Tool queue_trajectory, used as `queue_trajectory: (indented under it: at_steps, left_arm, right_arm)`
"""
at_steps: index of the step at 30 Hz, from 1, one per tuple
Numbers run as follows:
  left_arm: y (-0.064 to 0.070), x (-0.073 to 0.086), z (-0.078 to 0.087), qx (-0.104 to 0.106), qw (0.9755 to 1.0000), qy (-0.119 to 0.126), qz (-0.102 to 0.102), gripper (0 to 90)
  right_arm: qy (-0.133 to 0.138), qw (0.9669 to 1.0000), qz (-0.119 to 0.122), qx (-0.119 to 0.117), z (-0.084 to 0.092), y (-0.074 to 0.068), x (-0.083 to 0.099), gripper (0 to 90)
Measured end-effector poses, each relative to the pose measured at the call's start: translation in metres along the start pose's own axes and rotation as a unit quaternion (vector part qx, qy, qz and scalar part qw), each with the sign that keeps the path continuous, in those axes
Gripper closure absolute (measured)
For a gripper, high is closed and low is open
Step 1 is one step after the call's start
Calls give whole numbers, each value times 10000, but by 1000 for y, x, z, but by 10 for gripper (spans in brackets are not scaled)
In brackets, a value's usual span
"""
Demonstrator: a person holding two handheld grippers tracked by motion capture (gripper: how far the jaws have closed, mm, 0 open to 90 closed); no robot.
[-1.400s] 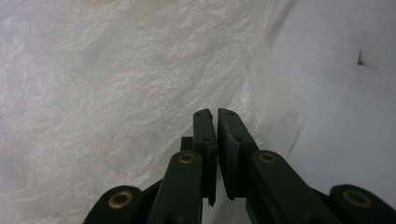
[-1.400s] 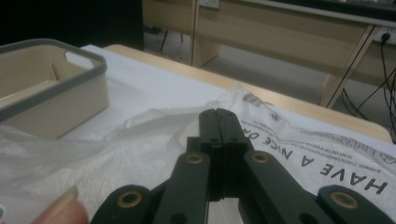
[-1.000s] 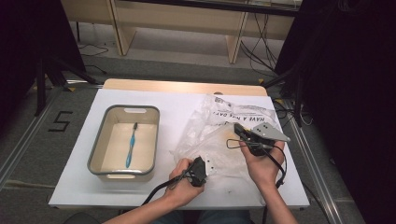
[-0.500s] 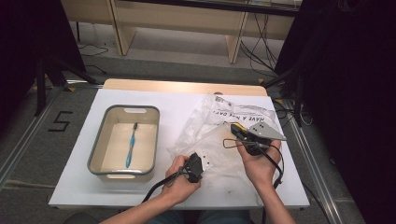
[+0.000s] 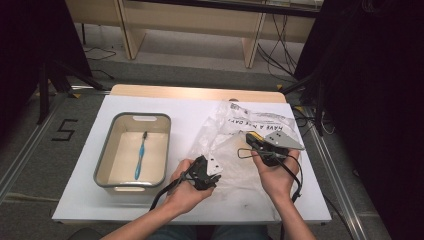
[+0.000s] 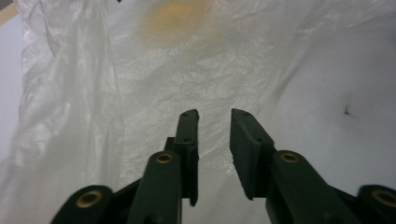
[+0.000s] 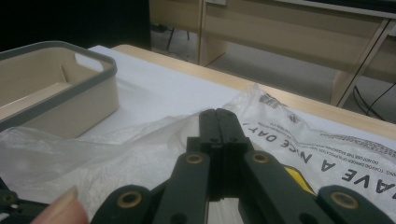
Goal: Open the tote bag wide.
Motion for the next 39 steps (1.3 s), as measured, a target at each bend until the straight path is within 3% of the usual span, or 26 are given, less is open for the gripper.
queue_trajectory:
  at_steps: [8,11,16,23,31,39]
  left_arm:
    - [-3,-17,27,10,9992,317,224,436]
    - [-7,-19,32,-37,9993,292,215,379]
    - [-21,-19,41,-155,9990,262,333,347]
    - [-34,-18,50,-74,9991,215,354,333]
    - [-46,-19,64,-67,9980,346,526,317]
    - [-61,-20,78,-275,9967,420,642,314]
  right_arm:
    - [-21,10000,-18,23,0,1,2,900]
    - [-38,10000,-8,20,0,1,2,900]
    - [-43,10000,-32,38,1,2,3,900]
    - [-28,10000,-40,50,2,5,3,900]
    - [-23,9999,-73,76,3,6,2,900]
    - [-18,9999,-72,86,3,7,2,900]
Point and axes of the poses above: each handheld gripper's, and its own axes: z roughly backward along the jaws, x roughly out of its underside, y roughly to its right, the point moved 3 cm from there along -z, roughly forward along the jaws, and after that the axes turned 9 degrees about y, right-handed, at the moved point
